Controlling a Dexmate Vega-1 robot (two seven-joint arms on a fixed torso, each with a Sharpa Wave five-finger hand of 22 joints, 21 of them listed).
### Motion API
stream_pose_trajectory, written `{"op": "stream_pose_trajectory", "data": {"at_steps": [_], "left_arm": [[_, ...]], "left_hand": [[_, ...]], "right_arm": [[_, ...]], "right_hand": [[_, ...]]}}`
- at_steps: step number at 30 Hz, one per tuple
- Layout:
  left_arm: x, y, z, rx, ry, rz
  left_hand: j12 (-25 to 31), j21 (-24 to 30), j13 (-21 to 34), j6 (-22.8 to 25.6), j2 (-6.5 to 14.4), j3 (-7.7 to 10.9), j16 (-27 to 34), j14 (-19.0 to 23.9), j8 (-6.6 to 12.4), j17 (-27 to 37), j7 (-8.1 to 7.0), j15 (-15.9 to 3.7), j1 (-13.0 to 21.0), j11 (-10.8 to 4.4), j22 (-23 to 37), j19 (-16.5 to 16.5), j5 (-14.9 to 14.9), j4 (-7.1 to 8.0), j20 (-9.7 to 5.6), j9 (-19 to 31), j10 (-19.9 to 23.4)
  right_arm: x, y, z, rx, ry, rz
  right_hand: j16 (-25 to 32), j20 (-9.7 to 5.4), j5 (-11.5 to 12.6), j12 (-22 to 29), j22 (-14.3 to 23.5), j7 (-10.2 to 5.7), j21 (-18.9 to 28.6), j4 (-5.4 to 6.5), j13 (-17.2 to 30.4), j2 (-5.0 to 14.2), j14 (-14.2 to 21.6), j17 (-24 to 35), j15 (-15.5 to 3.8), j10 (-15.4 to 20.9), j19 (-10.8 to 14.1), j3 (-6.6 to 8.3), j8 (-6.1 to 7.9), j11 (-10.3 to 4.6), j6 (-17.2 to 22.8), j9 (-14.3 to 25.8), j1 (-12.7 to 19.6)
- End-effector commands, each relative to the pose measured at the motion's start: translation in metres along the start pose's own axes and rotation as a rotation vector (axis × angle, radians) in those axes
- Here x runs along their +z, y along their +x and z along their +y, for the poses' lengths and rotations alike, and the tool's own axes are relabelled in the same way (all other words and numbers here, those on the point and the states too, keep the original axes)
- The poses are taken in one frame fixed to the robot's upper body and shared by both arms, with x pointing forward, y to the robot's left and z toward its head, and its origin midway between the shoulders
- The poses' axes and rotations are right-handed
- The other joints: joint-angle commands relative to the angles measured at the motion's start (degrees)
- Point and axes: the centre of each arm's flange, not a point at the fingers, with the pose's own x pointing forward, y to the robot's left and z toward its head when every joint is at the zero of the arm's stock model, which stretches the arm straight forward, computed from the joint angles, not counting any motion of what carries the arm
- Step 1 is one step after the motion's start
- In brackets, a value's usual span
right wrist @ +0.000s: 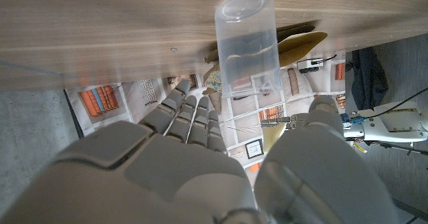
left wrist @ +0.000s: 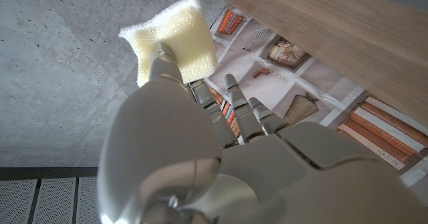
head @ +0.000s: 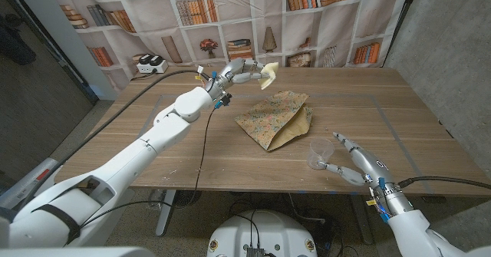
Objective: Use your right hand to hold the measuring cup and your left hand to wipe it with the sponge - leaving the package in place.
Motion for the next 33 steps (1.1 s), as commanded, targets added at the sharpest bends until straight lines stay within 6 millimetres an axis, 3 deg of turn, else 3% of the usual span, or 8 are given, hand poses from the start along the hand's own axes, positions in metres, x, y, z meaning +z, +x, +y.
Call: {"op": "stream_pose_trajectory", "data": {"at_steps": [1,17,29,33], "left_arm": [[-0.002,-0.003,0.002,-0.003,0.001,-0.007],[-0.006,-0.013,0.006,0.014,0.014,0.011],[-0.007,-0.008,0.009,0.012,0.019,0.011],[-0.008,-0.007,0.01,0.016,0.02,0.015]], "left_hand": [[-0.18,-0.32,0.23,0.11,-0.1,0.03,-0.16,-0.3,0.39,0.14,-0.42,-7.8,0.48,-0.06,0.15,-0.2,0.0,-0.32,-1.37,0.29,-0.31],[-0.29,-0.25,0.25,-0.87,0.32,0.9,-0.1,-0.68,0.03,0.21,-0.58,-7.84,1.44,-0.11,0.14,-0.36,0.02,-0.63,-0.79,0.4,-1.19],[-0.17,-0.24,0.27,-0.87,-0.26,0.66,-0.06,-0.75,0.07,0.2,-0.64,-7.81,0.99,-0.09,0.13,-0.47,-0.12,-0.43,-0.77,0.44,-1.2],[-0.15,-0.24,0.27,-0.85,-0.26,0.65,-0.03,-0.75,0.09,0.21,-0.66,-7.71,0.87,-0.09,0.13,-0.5,-0.13,-0.34,-0.76,0.46,-1.21]], "right_arm": [[-0.003,0.003,0.014,-0.018,0.018,0.038],[-0.013,0.015,0.031,-0.056,0.104,0.079],[-0.015,0.02,0.037,-0.064,0.108,0.086],[-0.014,0.024,0.039,-0.067,0.103,0.077]], "right_hand": [[0.04,-1.43,0.54,0.21,0.17,0.03,-0.28,-0.49,0.15,0.06,0.05,0.07,0.07,0.27,-0.12,-0.13,0.23,-0.05,-0.37,0.31,0.89],[0.93,-1.29,1.76,1.83,0.23,-0.34,-0.58,-0.31,0.17,-0.06,2.14,0.16,-0.35,4.02,1.93,-0.47,2.02,-0.7,3.48,0.4,1.83],[1.17,-1.26,2.08,2.13,0.26,-0.72,-0.68,-0.03,0.13,-0.25,3.13,0.2,-0.89,4.97,2.69,-0.85,2.29,-0.96,4.57,0.39,1.61],[1.48,-1.73,2.44,2.65,0.3,-2.1,-0.69,0.2,0.08,-0.19,4.63,0.2,-2.0,6.64,3.88,-1.12,2.95,-1.82,6.9,0.36,1.61]]}}
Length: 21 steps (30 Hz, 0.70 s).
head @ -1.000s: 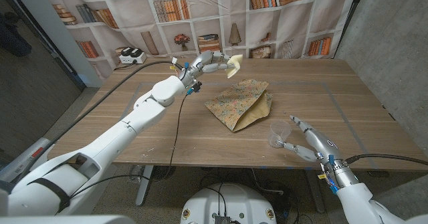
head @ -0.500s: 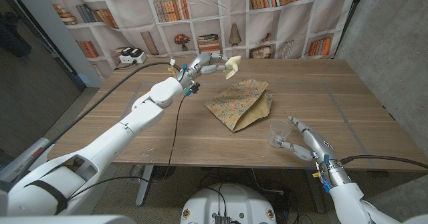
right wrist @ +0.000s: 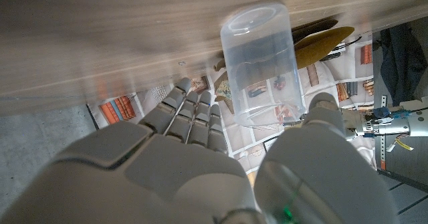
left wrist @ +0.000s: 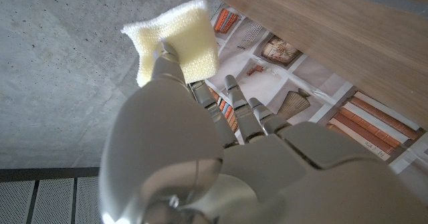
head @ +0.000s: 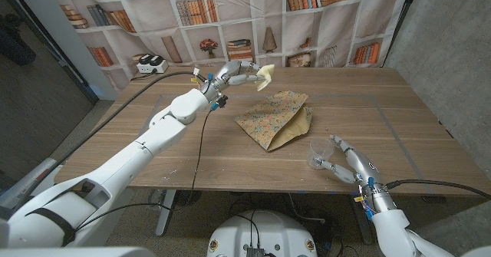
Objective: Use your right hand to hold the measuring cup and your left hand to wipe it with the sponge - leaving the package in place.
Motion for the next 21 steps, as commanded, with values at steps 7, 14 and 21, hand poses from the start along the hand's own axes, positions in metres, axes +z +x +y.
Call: {"op": "stream_pose_trajectory", "data": {"at_steps": [7,14,21], "left_arm": [[-0.0077,0.0027,0.006,0.009,-0.003,0.015],[-0.0096,0.0034,0.0081,0.009,-0.002,0.019],[-0.0097,0.0074,0.0088,0.002,0.003,0.017]], "left_hand": [[0.13,-0.22,0.05,-0.04,-0.44,0.1,0.25,-0.04,0.33,0.22,0.13,-7.87,-0.42,-0.11,0.13,-0.33,0.1,0.41,-0.52,0.21,-0.08],[0.17,-0.19,0.07,-0.23,-0.45,0.1,0.25,-0.12,0.27,0.23,-0.02,-7.83,-0.6,-0.12,0.13,-0.32,0.09,0.57,-0.5,0.23,-0.13],[0.19,-0.19,0.07,-0.11,-0.51,0.08,0.27,-0.13,0.33,0.23,0.06,-7.83,-0.76,-0.11,0.13,-0.36,0.09,0.69,-0.45,0.23,-0.13]], "right_arm": [[-0.0003,0.0111,0.0107,-0.016,0.006,-0.016],[0.0013,0.0139,0.0129,-0.056,0.019,-0.033],[0.0049,0.0137,0.0117,-0.101,0.015,-0.051]], "right_hand": [[0.5,-2.18,1.31,1.74,0.38,-3.97,-0.56,0.14,0.0,0.16,3.38,0.13,-1.94,4.82,2.43,-0.8,1.21,-2.54,4.53,0.08,0.78],[0.81,-1.52,1.88,3.13,0.57,-6.0,-0.61,0.6,-0.04,0.68,6.48,0.12,-2.77,9.76,4.39,-1.26,2.26,-4.53,9.14,0.14,0.84],[1.26,-1.87,2.37,4.89,0.68,-7.58,-0.33,0.22,-0.1,2.04,11.35,0.0,-4.76,16.34,7.54,-0.8,3.33,-6.79,14.44,0.23,3.17]]}}
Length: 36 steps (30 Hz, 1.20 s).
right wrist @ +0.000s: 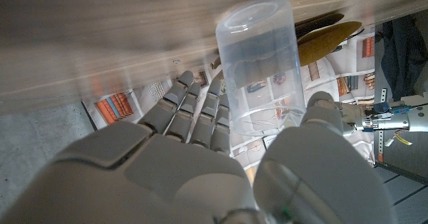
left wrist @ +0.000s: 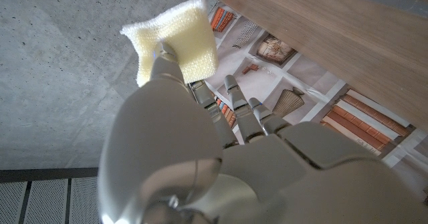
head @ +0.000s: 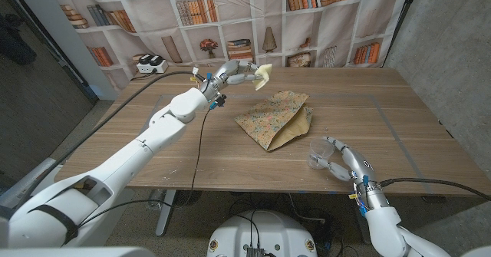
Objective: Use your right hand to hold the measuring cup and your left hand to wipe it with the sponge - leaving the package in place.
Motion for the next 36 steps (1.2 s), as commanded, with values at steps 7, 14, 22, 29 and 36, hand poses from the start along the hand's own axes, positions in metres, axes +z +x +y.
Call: {"op": "stream_pose_trajectory", "data": {"at_steps": [7,14,22,29,36], "left_arm": [[-0.001,0.008,0.003,-0.005,0.005,0.0],[0.001,0.01,0.003,-0.004,0.015,-0.003],[0.005,0.009,0.003,0.018,0.042,-0.009],[0.015,0.003,0.004,0.072,0.108,-0.019],[0.027,0.001,-0.007,0.087,0.194,-0.041]], "left_hand": [[0.19,-0.17,0.08,-0.21,-0.09,0.1,0.3,-0.11,0.28,0.22,-0.01,-7.74,-0.39,-0.11,0.13,-0.34,0.12,0.43,-0.48,0.24,-0.19],[0.23,-0.15,0.09,0.01,-0.08,0.15,0.32,-0.06,0.38,0.22,0.05,-7.76,-0.42,-0.12,0.14,-0.34,0.14,0.5,-0.5,0.24,-0.14],[0.25,-0.13,0.09,0.02,-0.05,0.22,0.32,-0.09,0.39,0.22,-0.04,-7.7,-0.43,-0.11,0.14,-0.33,0.16,0.55,-0.41,0.24,-0.12],[0.29,-0.08,0.09,0.19,-0.06,0.26,0.35,-0.02,0.46,0.22,0.06,-7.82,-0.46,-0.11,0.14,-0.23,0.17,0.61,-0.4,0.24,-0.01],[0.35,-0.04,0.1,0.4,-0.09,0.25,0.38,0.06,0.55,0.22,0.09,-7.84,-0.57,-0.11,0.14,-0.13,0.17,0.71,-0.12,0.23,0.16]], "right_arm": [[0.007,0.003,-0.001,-0.078,-0.008,-0.039],[0.01,0.004,-0.004,-0.104,-0.008,-0.044],[0.016,0.006,-0.012,-0.14,-0.003,-0.045],[0.022,0.008,-0.023,-0.192,0.052,-0.036],[0.026,0.016,-0.034,-0.234,0.18,-0.023]], "right_hand": [[1.1,-1.97,0.28,2.38,0.28,-2.35,0.41,-0.47,0.06,0.3,7.92,0.04,-4.67,8.85,4.56,-0.32,1.96,-2.54,8.48,0.33,2.58],[1.6,-2.91,0.19,3.38,0.37,-2.87,0.69,-0.59,0.02,0.74,12.96,-0.03,-6.16,13.48,6.92,-0.48,2.67,-3.18,12.48,0.41,4.01],[1.56,-3.92,0.25,3.85,0.46,-3.72,0.82,-1.61,-0.09,2.09,17.82,-0.2,-8.26,17.86,9.08,0.56,3.35,-4.62,16.68,0.5,8.62],[1.29,-4.57,0.21,3.8,0.5,-4.07,0.93,-1.88,-0.11,2.7,18.56,-0.24,-8.97,18.77,9.82,1.06,3.26,-4.86,17.14,0.54,10.28],[1.08,-4.6,-0.01,3.23,0.55,-3.69,0.94,-1.55,-0.14,3.26,19.29,-0.19,-9.15,18.33,10.24,1.17,2.86,-4.42,16.87,0.57,10.73]]}}
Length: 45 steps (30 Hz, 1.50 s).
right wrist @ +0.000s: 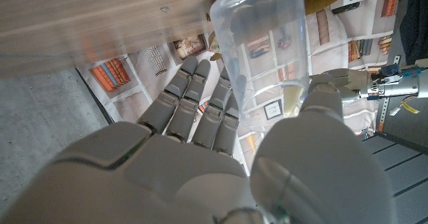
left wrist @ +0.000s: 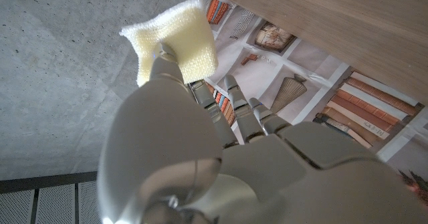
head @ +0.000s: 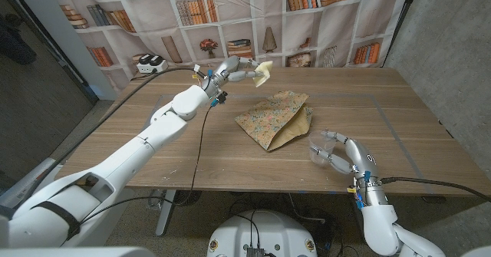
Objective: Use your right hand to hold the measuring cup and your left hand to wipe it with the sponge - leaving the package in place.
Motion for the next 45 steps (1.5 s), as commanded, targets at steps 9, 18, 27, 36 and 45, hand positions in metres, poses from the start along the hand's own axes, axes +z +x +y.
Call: {"op": "stream_pose_trajectory", "data": {"at_steps": [9,18,27,36,45], "left_arm": [[0.02,-0.001,-0.02,0.004,0.046,-0.059],[0.027,0.015,-0.047,-0.061,0.05,-0.103],[0.039,0.028,-0.075,-0.158,-0.001,-0.165],[0.045,0.03,-0.095,-0.232,-0.059,-0.216],[0.046,0.032,-0.101,-0.272,-0.046,-0.216]], "left_hand": [[0.37,0.07,0.16,0.63,0.21,0.15,0.47,0.33,0.45,0.24,0.24,-7.69,-0.45,-0.13,0.15,0.24,0.39,0.29,0.34,0.25,0.23],[0.5,0.11,0.17,0.93,0.41,0.29,0.6,0.8,0.56,0.24,0.22,-7.77,-0.53,-0.14,0.17,0.38,0.41,0.48,0.52,0.23,0.66],[0.59,0.26,0.15,1.39,0.24,0.3,0.72,1.36,0.73,0.22,0.11,-7.72,-0.64,-0.17,0.17,0.89,0.37,0.6,0.55,0.17,1.17],[0.51,0.34,0.12,1.04,0.11,0.39,0.65,1.75,0.57,0.2,0.39,-7.59,-0.6,-0.15,0.18,1.32,0.35,0.67,1.03,0.13,1.43],[0.31,0.25,0.1,0.71,0.15,0.5,0.47,1.54,0.41,0.2,0.26,-7.48,-0.58,-0.17,0.2,1.23,0.37,0.75,1.34,0.13,1.06]], "right_arm": [[0.016,0.029,-0.021,-0.129,0.209,0.008],[0.028,0.045,-0.023,-0.188,0.234,-0.035],[0.035,0.056,-0.027,-0.216,0.248,-0.045],[0.036,0.067,-0.03,-0.202,0.237,-0.026],[0.043,0.082,-0.034,-0.21,0.228,-0.031]], "right_hand": [[-0.61,-4.32,-0.16,-0.8,0.25,0.54,0.22,0.03,0.19,2.23,0.99,0.12,-7.91,0.41,0.89,0.91,-0.54,0.58,0.24,0.33,3.32],[-0.69,-4.41,-0.48,-0.89,0.3,0.7,0.25,0.39,0.17,3.09,1.85,0.15,-8.07,1.12,1.27,1.13,-0.71,0.17,0.64,0.35,3.72],[-0.89,-4.5,-0.83,-1.08,0.33,1.0,0.22,0.61,0.15,3.47,2.22,0.13,-8.02,1.39,1.45,1.17,-0.77,0.24,1.17,0.36,3.88],[-1.13,-4.53,-1.17,-1.31,0.34,0.91,0.06,0.57,0.11,3.88,2.56,0.05,-8.08,1.65,1.31,1.39,-0.97,-0.04,1.44,0.33,4.52],[-1.34,-4.64,-1.78,-1.41,0.36,0.94,-0.11,0.74,0.06,4.29,3.28,-0.01,-8.07,2.66,1.29,1.44,-0.94,0.15,2.66,0.3,4.9]]}}
